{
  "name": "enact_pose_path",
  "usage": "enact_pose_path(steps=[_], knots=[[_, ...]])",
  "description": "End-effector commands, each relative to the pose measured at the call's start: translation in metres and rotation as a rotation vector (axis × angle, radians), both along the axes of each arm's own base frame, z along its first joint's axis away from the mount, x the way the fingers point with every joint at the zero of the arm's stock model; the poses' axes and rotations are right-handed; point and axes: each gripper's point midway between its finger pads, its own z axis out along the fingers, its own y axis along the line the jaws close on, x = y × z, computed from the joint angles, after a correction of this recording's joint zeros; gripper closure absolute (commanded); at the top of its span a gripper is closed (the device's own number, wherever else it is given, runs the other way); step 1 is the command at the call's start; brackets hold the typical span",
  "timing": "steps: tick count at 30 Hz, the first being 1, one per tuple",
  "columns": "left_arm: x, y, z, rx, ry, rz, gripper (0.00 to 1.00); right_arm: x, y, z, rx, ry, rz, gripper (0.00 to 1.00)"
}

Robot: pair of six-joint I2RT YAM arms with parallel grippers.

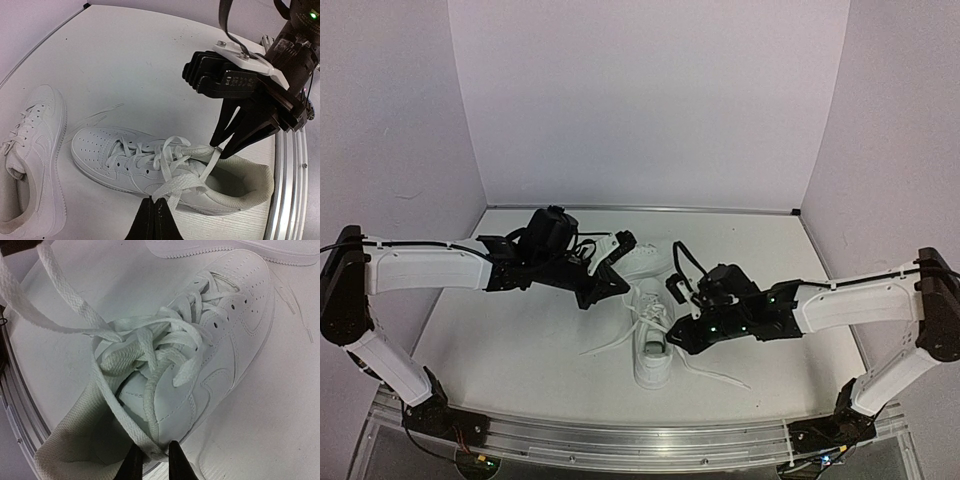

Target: Tie the shoes

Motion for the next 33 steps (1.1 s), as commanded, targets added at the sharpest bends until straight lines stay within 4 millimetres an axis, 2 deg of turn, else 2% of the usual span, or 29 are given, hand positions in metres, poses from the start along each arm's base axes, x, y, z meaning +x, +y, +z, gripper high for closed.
enact_pose_path(steps=[1,6,11,12,13,15,17,22,26,30,33], knots=[[0.005,-0.001,0.017,-0.017,-0.034,0.004,1.00,0.007,0.003,0.031,0.068,-0.051,-0.009,0.82],[0.006,0.000,0.018,-0.018,-0.037,0.009,1.00,0.007,0.002,0.035,0.076,-0.057,-0.014,0.90],[0.005,0.002,0.023,-0.028,-0.040,0.017,1.00,0.006,0.000,0.027,0.061,-0.046,-0.016,0.99],[0.005,0.002,0.023,-0.027,-0.042,0.017,1.00,0.005,0.001,0.026,0.062,-0.040,-0.004,0.99],[0.005,0.002,0.022,-0.026,-0.041,0.016,1.00,0.004,0.002,0.026,0.062,-0.038,0.000,0.93],[0.005,0.001,0.022,-0.023,-0.039,0.014,1.00,0.005,0.002,0.024,0.057,-0.038,0.001,0.75],[0.005,0.000,0.021,-0.023,-0.037,0.013,1.00,0.005,0.003,0.022,0.049,-0.040,0.005,0.70],[0.005,-0.001,0.021,-0.026,-0.037,0.010,1.00,0.006,0.008,0.012,0.028,-0.027,0.027,0.71],[0.005,0.000,0.021,-0.025,-0.037,0.010,1.00,0.008,0.013,0.007,0.023,-0.023,0.036,0.76],[0.006,0.001,0.021,-0.021,-0.041,0.013,1.00,0.008,0.014,0.011,0.033,-0.023,0.039,0.84],[0.006,0.000,0.020,-0.019,-0.040,0.012,1.00,0.007,0.014,0.020,0.053,-0.031,0.035,0.80]])
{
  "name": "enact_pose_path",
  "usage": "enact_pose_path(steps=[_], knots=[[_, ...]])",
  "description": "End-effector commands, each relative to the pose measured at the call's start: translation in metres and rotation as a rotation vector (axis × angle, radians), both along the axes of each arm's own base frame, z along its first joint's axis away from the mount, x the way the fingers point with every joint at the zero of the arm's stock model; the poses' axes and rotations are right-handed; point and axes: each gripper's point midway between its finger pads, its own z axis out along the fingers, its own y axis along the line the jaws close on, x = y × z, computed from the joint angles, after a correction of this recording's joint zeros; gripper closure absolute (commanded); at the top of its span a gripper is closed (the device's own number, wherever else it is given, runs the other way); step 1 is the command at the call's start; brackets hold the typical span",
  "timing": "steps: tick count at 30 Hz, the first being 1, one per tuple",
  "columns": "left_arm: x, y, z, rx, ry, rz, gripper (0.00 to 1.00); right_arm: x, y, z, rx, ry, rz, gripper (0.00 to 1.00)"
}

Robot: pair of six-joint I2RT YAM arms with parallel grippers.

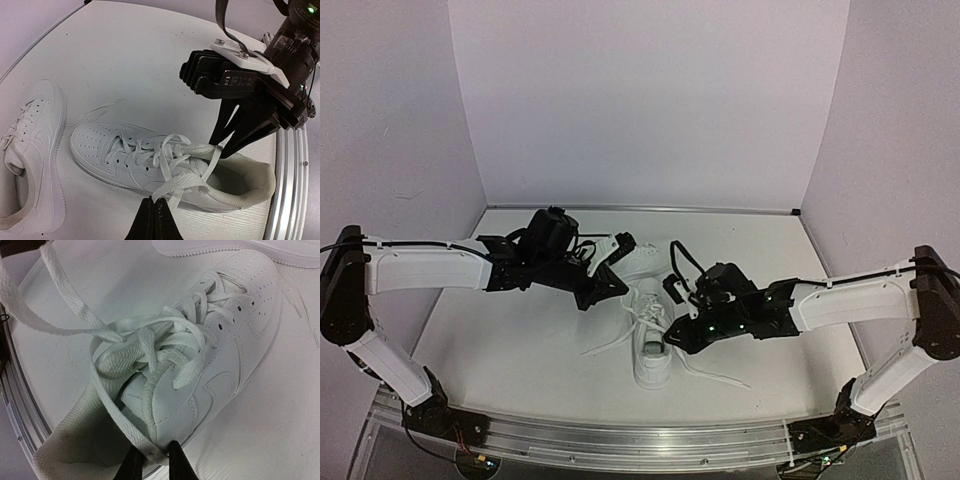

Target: Tie the shoes

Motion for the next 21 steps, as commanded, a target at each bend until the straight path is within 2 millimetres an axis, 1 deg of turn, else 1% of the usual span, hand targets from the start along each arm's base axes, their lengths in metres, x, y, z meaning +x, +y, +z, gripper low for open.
enact_pose_path(steps=[1,2,4,7,10,15,16,18,21], knots=[[0.007,-0.003,0.024,-0.036,-0.050,0.005,1.00,0.007,0.009,0.027,0.061,-0.043,0.002,0.77],[0.007,-0.003,0.023,-0.035,-0.049,0.005,1.00,0.007,0.009,0.029,0.066,-0.046,0.000,0.76],[0.007,-0.003,0.023,-0.036,-0.049,0.004,1.00,0.008,0.008,0.031,0.069,-0.050,-0.002,0.81],[0.007,-0.003,0.023,-0.034,-0.049,0.005,1.00,0.007,0.010,0.028,0.065,-0.043,0.008,0.91],[0.007,-0.003,0.024,-0.034,-0.051,0.004,1.00,0.008,0.011,0.026,0.061,-0.040,0.008,0.95],[0.008,-0.002,0.023,-0.028,-0.051,0.009,1.00,0.008,0.009,0.040,0.089,-0.055,-0.004,0.95],[0.008,-0.001,0.022,-0.026,-0.051,0.012,1.00,0.008,0.008,0.044,0.094,-0.059,-0.006,0.93],[0.008,-0.002,0.022,-0.027,-0.051,0.011,1.00,0.008,0.005,0.048,0.100,-0.065,-0.021,0.86],[0.008,-0.003,0.021,-0.026,-0.047,0.008,1.00,0.008,0.005,0.050,0.099,-0.067,-0.017,0.96]])
